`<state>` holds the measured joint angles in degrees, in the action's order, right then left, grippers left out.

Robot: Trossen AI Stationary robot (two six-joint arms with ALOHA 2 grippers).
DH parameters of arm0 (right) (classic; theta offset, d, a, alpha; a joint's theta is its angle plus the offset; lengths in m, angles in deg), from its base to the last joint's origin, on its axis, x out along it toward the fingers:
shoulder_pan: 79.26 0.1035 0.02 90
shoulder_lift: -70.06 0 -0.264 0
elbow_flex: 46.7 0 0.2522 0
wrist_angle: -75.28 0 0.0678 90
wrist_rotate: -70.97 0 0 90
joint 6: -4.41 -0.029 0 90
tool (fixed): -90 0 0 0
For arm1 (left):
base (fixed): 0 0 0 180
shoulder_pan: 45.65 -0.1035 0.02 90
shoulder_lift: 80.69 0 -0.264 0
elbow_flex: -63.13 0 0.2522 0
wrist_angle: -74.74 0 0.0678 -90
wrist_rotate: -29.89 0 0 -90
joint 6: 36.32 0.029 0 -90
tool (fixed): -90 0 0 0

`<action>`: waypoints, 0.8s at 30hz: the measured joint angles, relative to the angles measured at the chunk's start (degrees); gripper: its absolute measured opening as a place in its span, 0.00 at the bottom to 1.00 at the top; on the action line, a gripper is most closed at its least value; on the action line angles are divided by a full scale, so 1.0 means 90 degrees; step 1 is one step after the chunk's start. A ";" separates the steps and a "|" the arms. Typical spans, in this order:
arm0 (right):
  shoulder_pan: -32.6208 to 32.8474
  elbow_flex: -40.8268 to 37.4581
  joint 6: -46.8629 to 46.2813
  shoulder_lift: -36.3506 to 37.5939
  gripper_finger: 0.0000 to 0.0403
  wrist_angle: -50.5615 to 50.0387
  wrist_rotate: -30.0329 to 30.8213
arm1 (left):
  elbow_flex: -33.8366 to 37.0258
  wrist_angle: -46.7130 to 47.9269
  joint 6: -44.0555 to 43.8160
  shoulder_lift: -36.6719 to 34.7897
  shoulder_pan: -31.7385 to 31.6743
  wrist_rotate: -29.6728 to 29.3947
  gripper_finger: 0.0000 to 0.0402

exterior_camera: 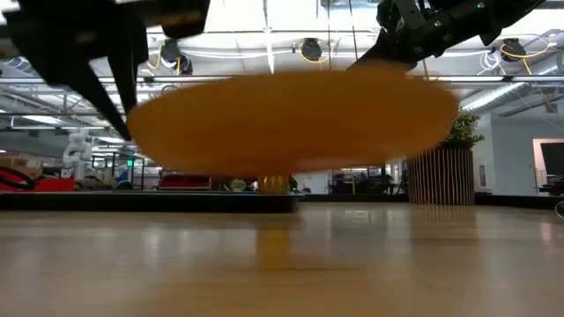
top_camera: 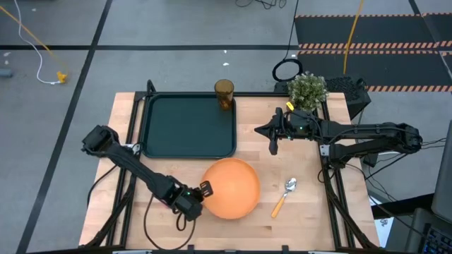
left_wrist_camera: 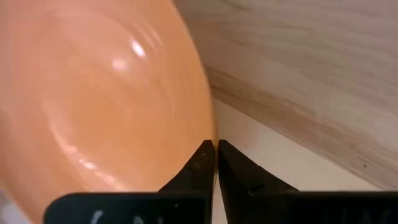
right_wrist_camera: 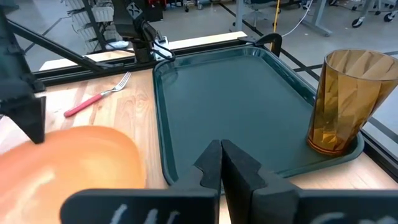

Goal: Pick and place plate/cup/fork/spoon on tray
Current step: Put the orange plate on the black tray to the bottom left of the orange cup

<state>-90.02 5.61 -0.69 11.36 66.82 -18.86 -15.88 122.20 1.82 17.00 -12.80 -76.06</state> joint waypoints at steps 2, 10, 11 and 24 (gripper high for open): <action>0.0000 0.0000 0.0002 0.0000 0.00 -0.0010 -0.0001 | -0.0097 0.0111 -0.0002 -0.0147 -0.0003 -0.0044 0.02; 0.0000 0.0002 0.0027 0.0000 0.00 -0.0049 -0.0001 | -0.0120 0.0559 -0.0640 -0.0870 -0.0161 -0.0557 0.02; 0.0000 0.0002 0.0029 -0.0001 0.00 -0.0049 -0.0003 | -0.0120 0.0587 -0.0743 -0.0934 -0.0205 -0.0680 0.01; 0.0000 0.0002 0.0027 0.0000 0.00 -0.0053 -0.0004 | -0.0120 0.2276 -0.2569 -0.1337 -0.1050 -0.1075 0.01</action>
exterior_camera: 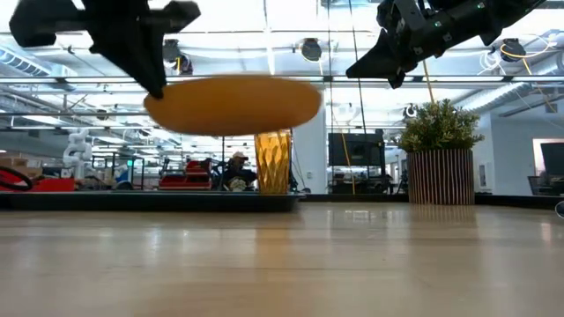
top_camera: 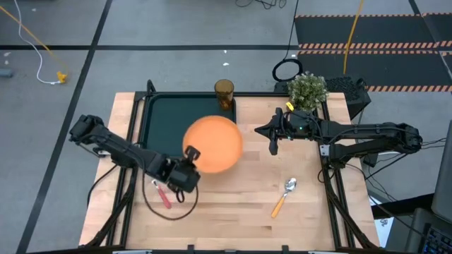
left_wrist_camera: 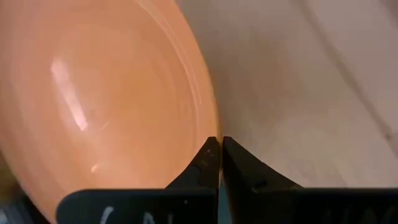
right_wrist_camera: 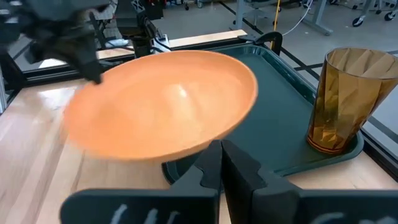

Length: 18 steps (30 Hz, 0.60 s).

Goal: Pick and place plate/cup/fork/spoon on tray
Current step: Put the orange plate on the black tray to the bottom left of the orange cup

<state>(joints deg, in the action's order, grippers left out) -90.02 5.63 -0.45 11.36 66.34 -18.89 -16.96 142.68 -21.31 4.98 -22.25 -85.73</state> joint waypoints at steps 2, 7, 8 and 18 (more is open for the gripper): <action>0.0000 0.0000 0.0000 -0.0001 0.00 -0.0019 0.0000 | 0.0020 0.0229 -0.0307 0.0010 -0.0191 0.0002 0.01; 0.0000 0.0000 0.0000 -0.0001 0.00 -0.0048 0.0000 | 0.0177 0.0332 -0.0811 0.0022 -0.0660 0.0006 0.01; 0.0000 0.0000 0.0000 -0.0001 0.00 -0.0044 0.0001 | 0.0217 0.0330 -0.0853 0.0022 -0.0742 0.0022 0.01; 0.0000 0.0000 0.0000 0.0000 0.00 -0.0100 0.0000 | 0.0692 0.0274 -0.1186 0.0024 -0.1723 0.0255 0.01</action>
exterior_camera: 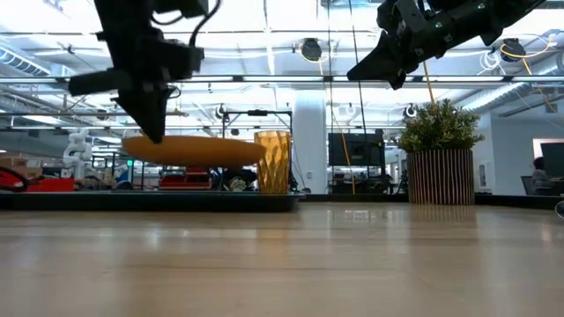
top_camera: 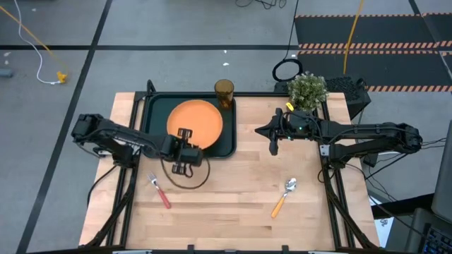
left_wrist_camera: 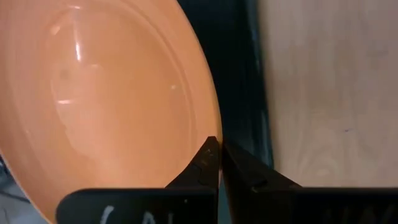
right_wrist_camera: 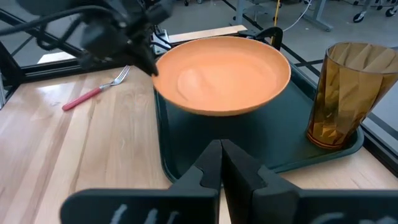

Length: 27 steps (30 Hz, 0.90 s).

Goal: Pick and place plate/cup/fork/spoon on tray
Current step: Put the orange plate on the black tray to the bottom left of the orange cup

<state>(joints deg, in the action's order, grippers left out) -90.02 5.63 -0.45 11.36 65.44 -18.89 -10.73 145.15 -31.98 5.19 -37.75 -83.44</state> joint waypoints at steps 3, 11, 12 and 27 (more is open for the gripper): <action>0.0000 0.0000 0.0004 -0.0001 0.00 0.0000 0.0001 | 0.0174 -0.0181 -0.0041 0.0000 -0.0290 0.0121 0.01; -0.0001 0.0000 0.0022 0.0000 0.00 0.0000 0.0000 | 0.0709 -0.1108 0.0325 0.0000 -0.0848 0.0432 0.01; -0.0001 0.0000 0.0022 0.0000 0.00 0.0000 0.0000 | 0.0743 -0.1194 0.0364 0.0001 -0.0882 0.0432 0.01; 0.0000 0.0000 0.0114 -0.0001 0.00 0.0005 0.0002 | 0.1109 -0.2263 0.1059 0.0002 -0.1367 0.0925 0.03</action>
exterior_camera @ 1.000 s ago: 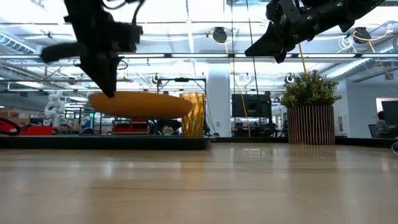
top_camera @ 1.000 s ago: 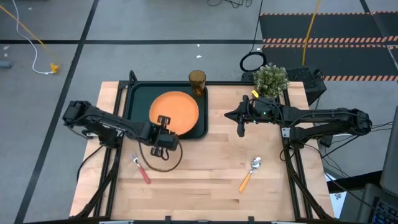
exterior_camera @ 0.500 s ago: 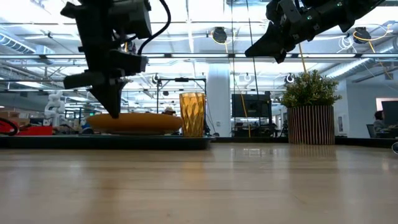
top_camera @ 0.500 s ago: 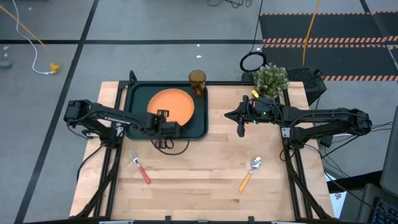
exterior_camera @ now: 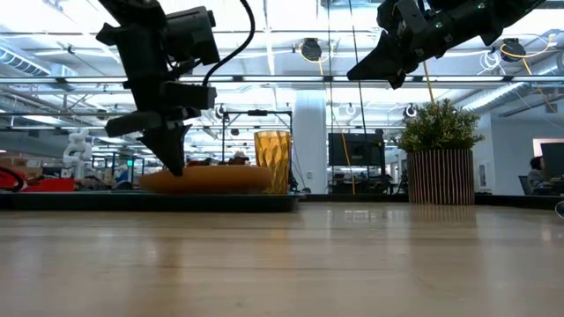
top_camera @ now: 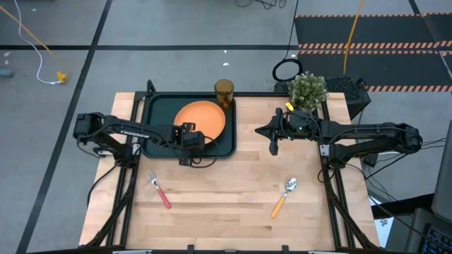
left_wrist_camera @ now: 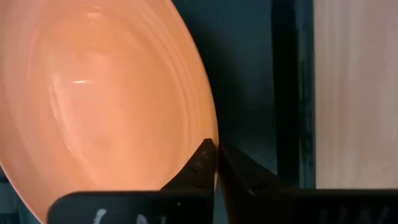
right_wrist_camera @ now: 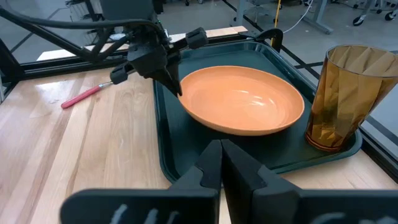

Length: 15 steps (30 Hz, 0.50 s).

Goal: Pick and place plate/cup/fork/spoon on tray
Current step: Put the orange plate on the black tray to the bottom left of the orange cup

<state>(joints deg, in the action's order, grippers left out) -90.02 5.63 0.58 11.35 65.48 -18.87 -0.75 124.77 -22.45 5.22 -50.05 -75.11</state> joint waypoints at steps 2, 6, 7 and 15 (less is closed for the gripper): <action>-0.0002 0.0000 0.0000 -0.0001 0.00 -0.0002 0.0000 | 0.0030 -0.0001 0.0000 0.0000 -0.0042 -0.0001 0.05; -0.0001 0.0000 0.0000 0.0001 0.00 -0.0001 0.0000 | 0.0040 -0.0041 0.0037 0.0000 -0.0056 -0.0004 0.08; -0.0002 0.0000 0.0001 -0.0001 0.00 -0.0001 0.0000 | 0.0040 -0.0070 0.0072 0.0000 -0.0056 -0.0002 0.08; -0.0002 0.0000 0.0001 0.0000 0.00 -0.0001 0.0000 | 0.0040 -0.0519 0.0085 0.0000 -0.0056 -0.0002 0.09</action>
<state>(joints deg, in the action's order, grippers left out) -90.04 5.63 0.59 11.35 65.48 -18.87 -0.39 120.10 -21.69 5.22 -50.56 -75.14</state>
